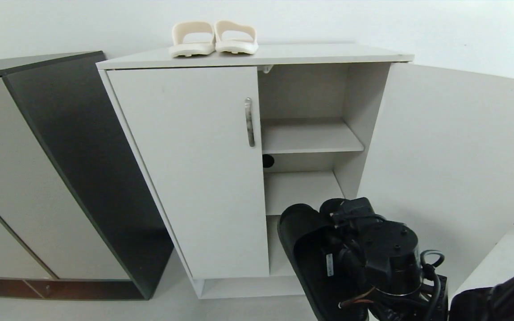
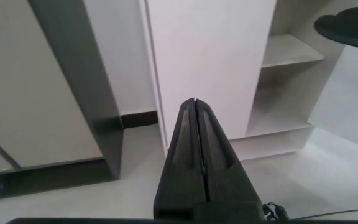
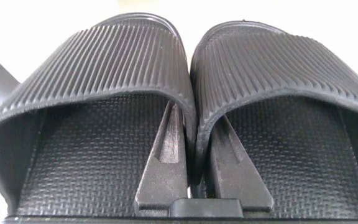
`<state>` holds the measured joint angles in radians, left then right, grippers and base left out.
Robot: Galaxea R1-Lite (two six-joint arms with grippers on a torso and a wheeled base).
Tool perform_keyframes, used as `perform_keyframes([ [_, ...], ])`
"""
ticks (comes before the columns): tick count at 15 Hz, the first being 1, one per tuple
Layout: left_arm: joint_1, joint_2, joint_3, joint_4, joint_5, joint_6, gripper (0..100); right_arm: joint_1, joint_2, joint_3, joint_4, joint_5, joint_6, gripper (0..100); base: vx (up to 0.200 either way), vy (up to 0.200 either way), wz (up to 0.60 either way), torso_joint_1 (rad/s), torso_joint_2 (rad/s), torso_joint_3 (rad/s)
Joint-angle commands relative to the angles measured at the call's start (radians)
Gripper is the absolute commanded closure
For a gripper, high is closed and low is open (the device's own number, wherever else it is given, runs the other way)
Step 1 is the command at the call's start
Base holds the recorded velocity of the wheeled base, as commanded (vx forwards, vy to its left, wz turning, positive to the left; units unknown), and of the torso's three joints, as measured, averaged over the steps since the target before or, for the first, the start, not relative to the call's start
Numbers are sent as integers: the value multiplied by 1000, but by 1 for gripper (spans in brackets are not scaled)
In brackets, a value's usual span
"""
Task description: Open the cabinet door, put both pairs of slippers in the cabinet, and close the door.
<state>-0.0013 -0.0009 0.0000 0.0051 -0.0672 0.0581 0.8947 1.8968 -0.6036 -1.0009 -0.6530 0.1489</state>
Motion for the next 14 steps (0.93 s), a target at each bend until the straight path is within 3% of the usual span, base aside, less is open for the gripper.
perform_keyframes([
  [1,0,2,0,-1,0,-1,100,1,62,-18,-1,-4,9,100,0,-200,0,-2,-2,2],
  [6,0,2,0,-1,1,-7,100,21,134,-74,-5,1,104,100,0,0,0,0,0,0],
  [8,0,2,0,-1,3,-24,100,26,134,-74,-5,1,109,100,0,0,0,0,0,0],
  [14,0,2,0,-1,4,-26,100,20,139,-70,-5,-2,109,100,0,0,0,0,0,0],
])
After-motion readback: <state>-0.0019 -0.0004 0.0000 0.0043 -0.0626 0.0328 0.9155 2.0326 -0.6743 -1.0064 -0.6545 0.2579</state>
